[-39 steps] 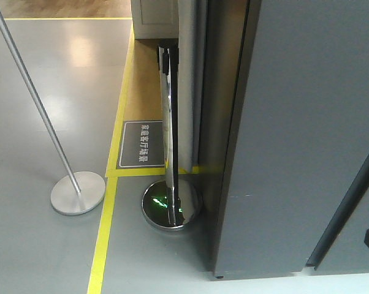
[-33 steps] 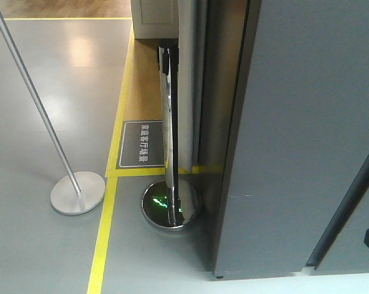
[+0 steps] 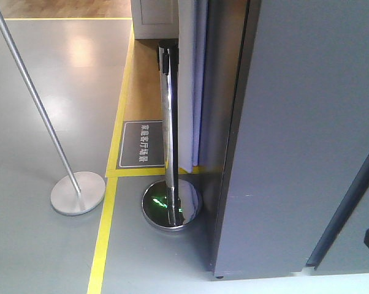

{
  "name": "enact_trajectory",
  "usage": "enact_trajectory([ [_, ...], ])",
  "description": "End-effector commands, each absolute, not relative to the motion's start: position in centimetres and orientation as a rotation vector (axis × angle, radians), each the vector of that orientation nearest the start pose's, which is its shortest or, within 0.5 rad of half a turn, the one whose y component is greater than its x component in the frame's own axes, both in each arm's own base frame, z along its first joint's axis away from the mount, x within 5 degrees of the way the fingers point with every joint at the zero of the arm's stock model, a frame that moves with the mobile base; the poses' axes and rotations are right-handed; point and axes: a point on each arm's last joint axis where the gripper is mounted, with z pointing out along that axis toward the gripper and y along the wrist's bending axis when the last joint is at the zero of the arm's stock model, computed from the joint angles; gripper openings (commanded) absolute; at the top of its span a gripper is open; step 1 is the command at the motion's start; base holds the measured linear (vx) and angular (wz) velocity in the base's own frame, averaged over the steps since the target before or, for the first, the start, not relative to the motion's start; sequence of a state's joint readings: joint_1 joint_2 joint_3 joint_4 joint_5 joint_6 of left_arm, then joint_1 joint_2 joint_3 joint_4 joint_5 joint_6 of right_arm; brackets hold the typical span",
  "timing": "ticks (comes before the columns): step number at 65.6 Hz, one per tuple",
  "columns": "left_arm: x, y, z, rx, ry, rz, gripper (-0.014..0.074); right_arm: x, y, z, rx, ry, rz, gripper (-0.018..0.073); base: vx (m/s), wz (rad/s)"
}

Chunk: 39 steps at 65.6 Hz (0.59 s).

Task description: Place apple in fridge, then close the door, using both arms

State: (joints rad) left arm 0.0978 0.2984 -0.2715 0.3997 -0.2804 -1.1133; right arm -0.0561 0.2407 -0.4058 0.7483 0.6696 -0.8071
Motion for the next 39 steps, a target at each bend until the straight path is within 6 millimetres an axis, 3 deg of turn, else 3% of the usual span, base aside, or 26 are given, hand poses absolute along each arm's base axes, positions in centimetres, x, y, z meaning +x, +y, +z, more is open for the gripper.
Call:
enact_trajectory([
  [1, 7.6, 0.3, 29.8, -0.433, 1.208, -0.507, -0.0008, 5.5, 3.4, 30.1, -0.367, 1.725, 0.233, -0.0003, 0.00, 0.00],
  [14, 7.2, 0.4, 24.2, -0.301, 1.497, -0.217, -0.0008, 5.5, 3.4, 30.1, -0.367, 1.725, 0.233, -0.0003, 0.00, 0.00],
  [26, 6.4, 0.6, 20.2, -0.309, 1.688, -0.137, -0.0008, 5.5, 3.4, 30.1, -0.366, 1.725, 0.234, -0.0003, 0.00, 0.00],
  [39, 5.4, 0.7, 18.3, -0.329, 1.774, -0.126, -0.0008, 5.5, 3.4, 30.1, -0.366, 1.725, 0.234, -0.0003, 0.00, 0.00],
])
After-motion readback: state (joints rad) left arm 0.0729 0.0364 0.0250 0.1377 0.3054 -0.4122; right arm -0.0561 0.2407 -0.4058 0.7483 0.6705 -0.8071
